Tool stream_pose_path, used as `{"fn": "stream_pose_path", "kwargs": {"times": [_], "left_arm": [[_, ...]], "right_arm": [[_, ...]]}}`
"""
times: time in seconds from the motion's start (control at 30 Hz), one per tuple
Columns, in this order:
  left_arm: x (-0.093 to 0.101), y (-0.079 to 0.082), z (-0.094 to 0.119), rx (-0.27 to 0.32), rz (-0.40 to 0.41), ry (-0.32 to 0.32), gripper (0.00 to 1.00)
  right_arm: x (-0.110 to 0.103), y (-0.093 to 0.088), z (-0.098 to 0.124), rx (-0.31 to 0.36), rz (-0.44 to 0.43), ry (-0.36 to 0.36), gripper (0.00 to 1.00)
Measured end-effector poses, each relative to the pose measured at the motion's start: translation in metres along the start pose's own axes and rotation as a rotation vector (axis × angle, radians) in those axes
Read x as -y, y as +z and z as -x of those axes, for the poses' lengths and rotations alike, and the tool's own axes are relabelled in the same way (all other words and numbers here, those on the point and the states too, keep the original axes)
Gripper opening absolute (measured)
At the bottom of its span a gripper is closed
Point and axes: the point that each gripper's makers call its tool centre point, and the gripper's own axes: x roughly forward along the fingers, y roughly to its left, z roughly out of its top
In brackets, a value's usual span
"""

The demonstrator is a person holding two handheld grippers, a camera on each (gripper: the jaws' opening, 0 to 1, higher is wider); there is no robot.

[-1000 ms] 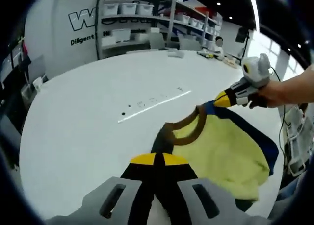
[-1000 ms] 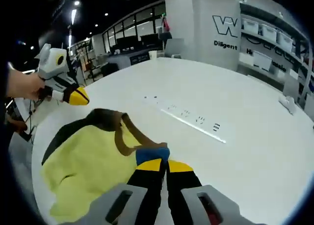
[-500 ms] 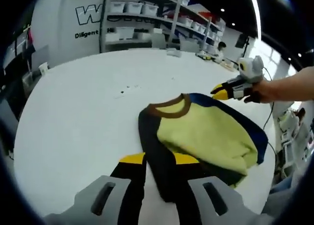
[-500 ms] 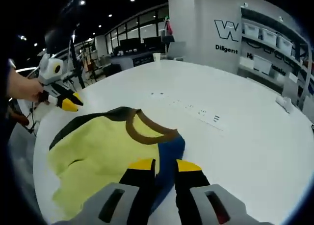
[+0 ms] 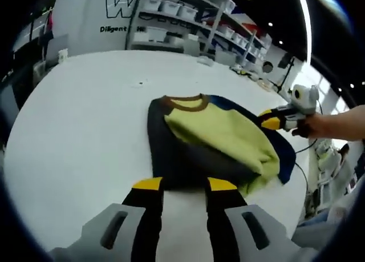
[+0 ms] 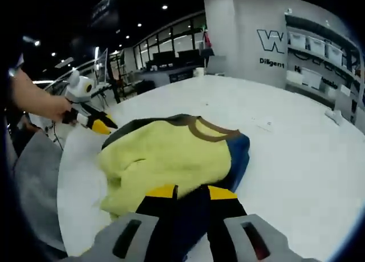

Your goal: Fold the garment on the visible template until the final outline fits inside the template.

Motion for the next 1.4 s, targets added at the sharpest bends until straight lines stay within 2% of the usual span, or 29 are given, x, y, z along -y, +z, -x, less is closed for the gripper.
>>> {"fn": "stream_pose_path", "kwargs": {"times": [0.2, 0.4, 0.53, 0.6, 0.7, 0.73, 0.97, 1.03, 1.13, 1.2, 1.33, 1.4], "left_arm": [[0.017, -0.003, -0.011, -0.009, 0.016, -0.028, 0.33], [0.029, -0.006, -0.025, -0.024, 0.038, -0.038, 0.34], [0.029, -0.009, -0.032, -0.030, 0.062, -0.025, 0.30], [0.026, -0.009, -0.033, -0.027, 0.070, -0.008, 0.22], [0.022, -0.008, -0.033, -0.019, 0.070, 0.014, 0.02], [0.020, -0.006, -0.032, -0.014, 0.062, 0.022, 0.00], [0.013, 0.005, -0.020, 0.008, 0.026, 0.017, 0.00], [0.010, 0.009, -0.015, 0.010, 0.013, 0.014, 0.00], [0.008, 0.013, -0.006, 0.012, -0.010, 0.010, 0.00], [0.003, 0.015, 0.000, 0.010, -0.033, 0.012, 0.00], [-0.019, 0.014, 0.013, -0.030, -0.118, 0.047, 0.00], [-0.033, 0.017, 0.020, -0.036, -0.131, 0.067, 0.00]], "right_arm": [[-0.040, -0.020, 0.010, -0.015, 0.036, 0.047, 0.19], [-0.082, -0.037, 0.006, -0.027, 0.097, 0.089, 0.24], [-0.101, -0.047, 0.001, -0.044, 0.125, 0.109, 0.25], [-0.107, -0.050, -0.001, -0.048, 0.141, 0.117, 0.25], [-0.111, -0.056, -0.005, -0.066, 0.161, 0.118, 0.23], [-0.111, -0.058, -0.007, -0.075, 0.179, 0.116, 0.22], [-0.103, -0.070, -0.009, -0.119, 0.218, 0.103, 0.17], [-0.100, -0.074, -0.009, -0.133, 0.223, 0.099, 0.13], [-0.094, -0.072, -0.009, -0.134, 0.214, 0.083, 0.07], [-0.093, -0.073, -0.009, -0.143, 0.240, 0.080, 0.06], [-0.092, -0.073, -0.008, -0.148, 0.241, 0.080, 0.05], [-0.092, -0.074, -0.006, -0.152, 0.233, 0.081, 0.05]]}}
